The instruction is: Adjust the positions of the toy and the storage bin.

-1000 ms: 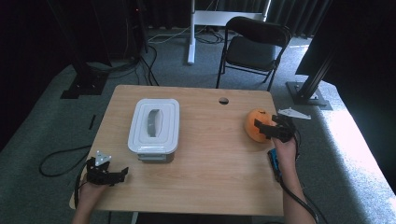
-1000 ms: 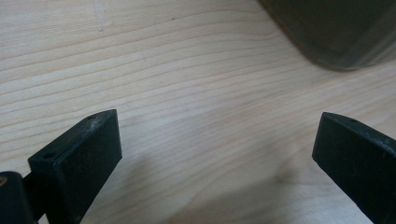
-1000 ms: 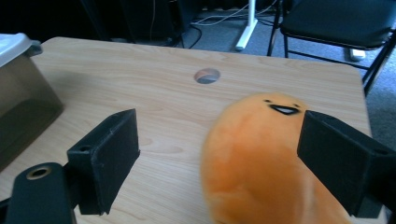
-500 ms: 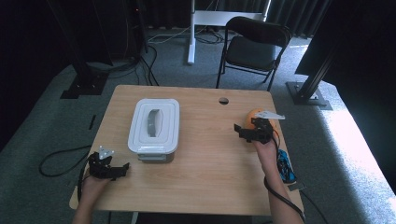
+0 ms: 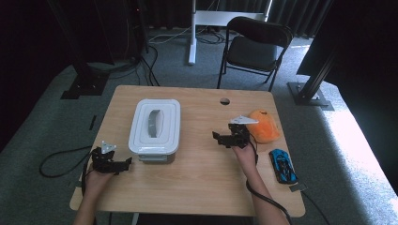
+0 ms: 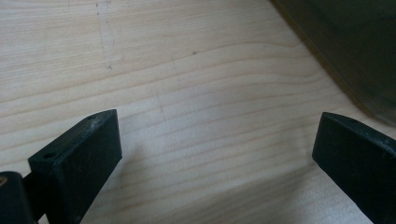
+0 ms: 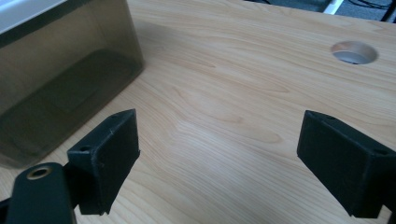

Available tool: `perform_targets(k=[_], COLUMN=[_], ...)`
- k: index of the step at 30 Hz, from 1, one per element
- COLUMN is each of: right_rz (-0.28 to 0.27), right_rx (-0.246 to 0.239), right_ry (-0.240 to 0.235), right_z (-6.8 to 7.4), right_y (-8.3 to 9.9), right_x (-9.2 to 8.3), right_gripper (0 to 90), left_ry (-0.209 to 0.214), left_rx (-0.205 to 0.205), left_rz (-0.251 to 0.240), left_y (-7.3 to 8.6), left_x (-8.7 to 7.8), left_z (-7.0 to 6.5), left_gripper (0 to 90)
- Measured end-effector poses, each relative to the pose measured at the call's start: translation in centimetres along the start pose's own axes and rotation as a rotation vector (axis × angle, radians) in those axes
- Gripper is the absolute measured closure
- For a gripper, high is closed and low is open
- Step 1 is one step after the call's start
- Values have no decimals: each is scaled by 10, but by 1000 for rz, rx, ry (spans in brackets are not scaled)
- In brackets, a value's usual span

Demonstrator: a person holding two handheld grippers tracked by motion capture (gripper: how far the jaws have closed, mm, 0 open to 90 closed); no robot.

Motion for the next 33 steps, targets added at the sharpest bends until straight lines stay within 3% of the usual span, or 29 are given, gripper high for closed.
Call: perform_targets(k=[16,21,33], right_rz=[67,60,98], right_rx=[-29,-22,-30], right_ry=[-33,-41,-66], right_z=[21,27,44], right_y=[4,3,2], right_x=[44,57,89], right_gripper=[122,122,122], left_ry=[-23,-23,-24], left_rx=[-4,1,-15], left_rz=[-14,-21,-32], left_y=[-27,-36,-47], left_x=[12,16,24], left_z=[7,7,11], left_gripper=[19,19,19])
Point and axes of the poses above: each handheld gripper's, and its own axes: x roughly forward along the jaws, y roughly out of its underside, z roughly to its left, the point moved 6 cm from there along x, roughly forward along the jaws, and after that the axes turned 8 degrees about -y, right-handed, at the moved point
